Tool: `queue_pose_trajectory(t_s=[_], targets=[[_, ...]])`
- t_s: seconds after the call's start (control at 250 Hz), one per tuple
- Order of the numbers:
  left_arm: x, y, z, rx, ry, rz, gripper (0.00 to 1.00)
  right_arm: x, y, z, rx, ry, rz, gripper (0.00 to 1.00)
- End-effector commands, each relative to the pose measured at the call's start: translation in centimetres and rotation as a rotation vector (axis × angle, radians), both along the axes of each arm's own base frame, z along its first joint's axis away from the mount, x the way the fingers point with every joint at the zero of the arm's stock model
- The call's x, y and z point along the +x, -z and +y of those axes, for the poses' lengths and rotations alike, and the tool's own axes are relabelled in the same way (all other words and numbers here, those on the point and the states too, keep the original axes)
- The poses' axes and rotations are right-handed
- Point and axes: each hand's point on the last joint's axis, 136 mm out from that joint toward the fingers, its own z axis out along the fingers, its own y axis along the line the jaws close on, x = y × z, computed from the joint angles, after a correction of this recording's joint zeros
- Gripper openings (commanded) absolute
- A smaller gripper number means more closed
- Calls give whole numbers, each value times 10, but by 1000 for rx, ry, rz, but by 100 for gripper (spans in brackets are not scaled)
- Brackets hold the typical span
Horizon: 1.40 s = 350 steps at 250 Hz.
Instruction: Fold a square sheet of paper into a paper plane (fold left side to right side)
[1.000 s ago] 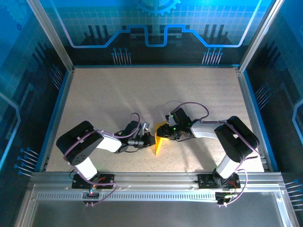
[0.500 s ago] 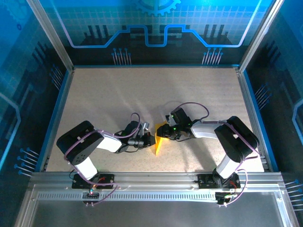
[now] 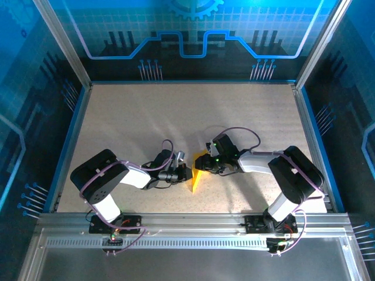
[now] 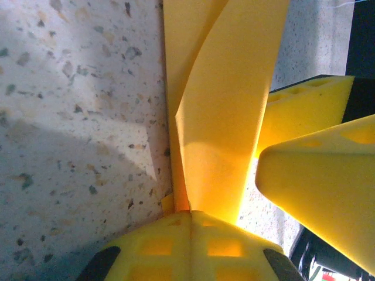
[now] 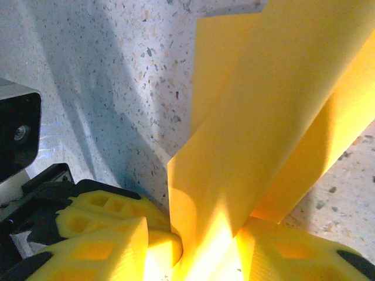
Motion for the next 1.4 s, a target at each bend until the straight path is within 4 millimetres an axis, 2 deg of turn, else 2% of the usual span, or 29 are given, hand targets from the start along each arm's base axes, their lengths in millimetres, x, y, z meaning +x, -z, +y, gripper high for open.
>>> queue_pose_trajectory(t_s=[0.0,0.252,0.551,0.751,0.891,1.031,1.135,1.291,1.395], targets=[[-13,39,21,147,-27,78,0,-3,-3,-2,2,9,1,45],[-13,40,21,160,-27,81,0,-7,-2,-15,-53,22,13,45],[-13,40,19,172,-16,76,0,-6,-20,-19,-62,18,-30,44],[-11,33,15,171,-6,49,0,-8,-11,-27,-97,33,-11,44],[-10,25,13,157,-2,29,0,-8,-22,-24,-61,26,-42,44],[-7,9,10,128,3,-18,0,-5,-54,-22,-27,9,-114,45],[-3,-12,8,100,5,-77,0,-3,-82,-26,-26,6,-179,46],[4,-57,17,110,-4,-212,0,-5,-121,-45,-35,44,-272,48],[6,-89,32,168,-11,-314,0,-9,-131,-62,-54,76,-297,50]])
